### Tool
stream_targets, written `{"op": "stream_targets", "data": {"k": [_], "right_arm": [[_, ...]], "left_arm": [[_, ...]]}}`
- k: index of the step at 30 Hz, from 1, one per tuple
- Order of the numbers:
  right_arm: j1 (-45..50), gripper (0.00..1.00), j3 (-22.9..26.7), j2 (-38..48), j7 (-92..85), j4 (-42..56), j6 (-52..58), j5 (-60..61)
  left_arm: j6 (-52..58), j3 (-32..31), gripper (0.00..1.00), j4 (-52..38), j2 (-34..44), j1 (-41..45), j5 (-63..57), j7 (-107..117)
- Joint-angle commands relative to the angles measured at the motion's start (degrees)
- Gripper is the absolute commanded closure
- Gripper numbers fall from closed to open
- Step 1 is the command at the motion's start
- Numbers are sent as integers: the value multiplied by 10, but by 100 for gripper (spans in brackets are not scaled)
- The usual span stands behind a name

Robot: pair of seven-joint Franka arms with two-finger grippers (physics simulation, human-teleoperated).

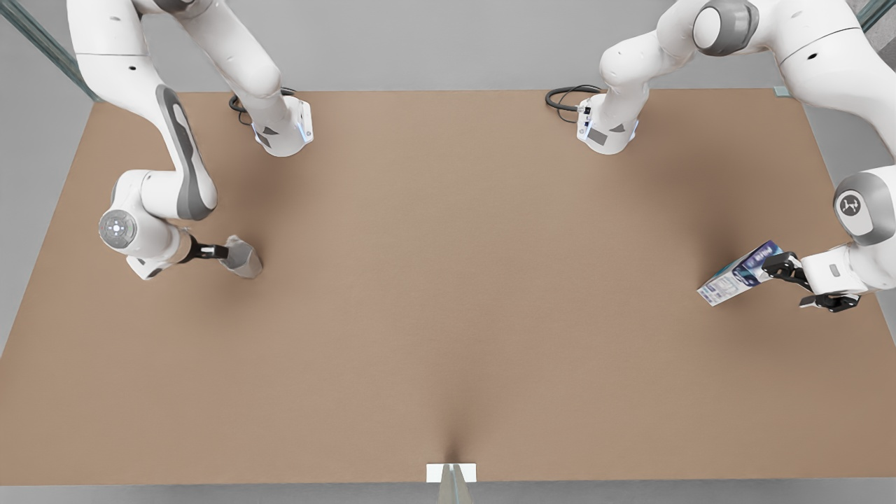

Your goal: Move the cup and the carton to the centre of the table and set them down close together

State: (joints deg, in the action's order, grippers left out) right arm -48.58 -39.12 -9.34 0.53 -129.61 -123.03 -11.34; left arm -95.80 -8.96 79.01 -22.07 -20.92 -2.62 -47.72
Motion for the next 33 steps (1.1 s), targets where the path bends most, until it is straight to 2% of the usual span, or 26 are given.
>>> {"op": "stream_targets", "data": {"k": [1, 11, 23, 29, 30, 31, 33], "right_arm": [[1, 0, -3, 0, 0, -1, 1, 1], [1, 0, -3, 8, 1, -35, -4, 7], [0, 0, 0, -31, -1, -28, -31, 26], [4, 0, 7, -100, -3, -28, -66, 24], [5, 10, 11, -102, -4, -28, -65, 23], [3, 43, 11, -102, -4, -28, -61, 23], [4, 68, 11, -102, -3, -27, -56, 22]], "left_arm": [[0, 0, 0, 0, 0, 0, 0, 0], [3, 0, 0, 0, -3, 0, 0, 0], [2, 0, 0, 2, -6, 1, 0, 0], [4, 0, 0, 2, -9, 1, 0, 0], [4, 0, 0, 2, -9, 1, 0, 0], [4, 0, 0, 2, -9, 1, 0, 0], [4, 0, 0, 2, -9, 1, 0, 0]]}}
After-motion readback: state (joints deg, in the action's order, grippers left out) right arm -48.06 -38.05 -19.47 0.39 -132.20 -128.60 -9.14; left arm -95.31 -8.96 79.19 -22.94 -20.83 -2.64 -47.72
